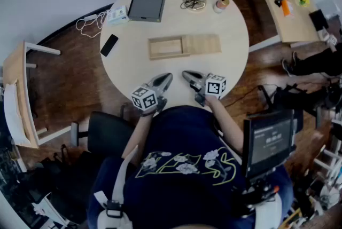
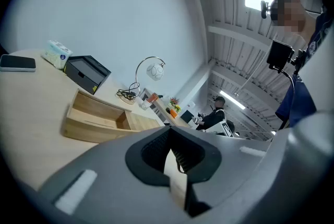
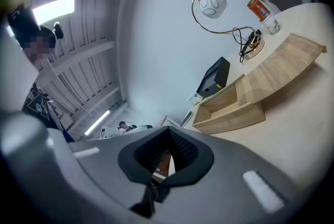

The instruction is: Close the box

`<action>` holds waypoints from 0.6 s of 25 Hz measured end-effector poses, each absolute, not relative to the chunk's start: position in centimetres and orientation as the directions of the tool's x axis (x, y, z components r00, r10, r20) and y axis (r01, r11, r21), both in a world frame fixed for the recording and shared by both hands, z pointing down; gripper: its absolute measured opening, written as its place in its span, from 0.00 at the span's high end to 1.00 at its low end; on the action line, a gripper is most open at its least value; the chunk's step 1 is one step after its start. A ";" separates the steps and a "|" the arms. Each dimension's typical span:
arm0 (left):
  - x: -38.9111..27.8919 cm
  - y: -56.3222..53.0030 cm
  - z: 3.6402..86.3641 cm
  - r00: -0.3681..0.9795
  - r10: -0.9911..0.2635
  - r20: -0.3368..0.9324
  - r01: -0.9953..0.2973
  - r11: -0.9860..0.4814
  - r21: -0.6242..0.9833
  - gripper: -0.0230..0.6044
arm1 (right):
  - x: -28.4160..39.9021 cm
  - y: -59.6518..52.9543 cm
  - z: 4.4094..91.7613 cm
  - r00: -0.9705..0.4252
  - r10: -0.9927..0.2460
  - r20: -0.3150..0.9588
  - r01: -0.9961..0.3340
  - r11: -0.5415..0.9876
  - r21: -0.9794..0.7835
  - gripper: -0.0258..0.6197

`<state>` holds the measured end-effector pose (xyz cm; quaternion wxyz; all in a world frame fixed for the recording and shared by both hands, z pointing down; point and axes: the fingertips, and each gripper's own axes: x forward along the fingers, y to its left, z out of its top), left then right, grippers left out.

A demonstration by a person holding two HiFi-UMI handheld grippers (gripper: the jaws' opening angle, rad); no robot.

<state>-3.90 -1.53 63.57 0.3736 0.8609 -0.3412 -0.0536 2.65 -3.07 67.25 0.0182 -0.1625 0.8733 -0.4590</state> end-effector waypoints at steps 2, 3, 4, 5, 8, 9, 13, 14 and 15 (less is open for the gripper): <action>-3.8 -1.4 63.4 0.762 -0.627 0.161 -0.548 -0.491 0.677 0.96 | 2.7 -2.7 67.3 -0.950 -0.291 0.117 -0.262 0.528 -0.808 0.97; -3.7 -1.3 63.3 0.763 -0.626 0.160 -0.547 -0.494 0.676 0.96 | 2.7 -2.7 67.3 -0.950 -0.289 0.118 -0.262 0.529 -0.807 0.97; -3.6 -1.3 63.3 0.764 -0.625 0.158 -0.546 -0.497 0.674 0.96 | 2.8 -2.7 67.2 -0.949 -0.291 0.121 -0.264 0.528 -0.807 0.97; -3.6 -1.3 63.2 0.766 -0.624 0.155 -0.545 -0.501 0.672 0.96 | 2.9 -2.8 67.2 -0.948 -0.294 0.123 -0.268 0.526 -0.807 0.97; -3.5 -1.3 63.2 0.769 -0.622 0.149 -0.542 -0.510 0.668 0.96 | 3.0 -3.0 67.1 -0.947 -0.297 0.122 -0.269 0.529 -0.805 0.97; -3.5 -1.3 63.2 0.767 -0.624 0.149 -0.542 -0.505 0.672 0.96 | 2.9 -3.0 67.0 -0.949 -0.292 0.123 -0.268 0.535 -0.801 0.97; -3.5 -1.4 63.6 0.763 -0.628 0.153 -0.542 -0.493 0.681 0.96 | 2.1 -2.6 67.0 -0.953 -0.256 0.164 -0.285 0.567 -0.773 0.97; -3.6 -1.5 63.7 0.761 -0.629 0.157 -0.545 -0.489 0.681 0.96 | 2.1 -2.6 67.2 -0.953 -0.249 0.175 -0.290 0.569 -0.769 0.97; -3.8 -1.6 63.9 0.756 -0.634 0.162 -0.550 -0.482 0.682 0.96 | 2.2 -2.6 67.5 -0.951 -0.247 0.186 -0.298 0.570 -0.766 0.97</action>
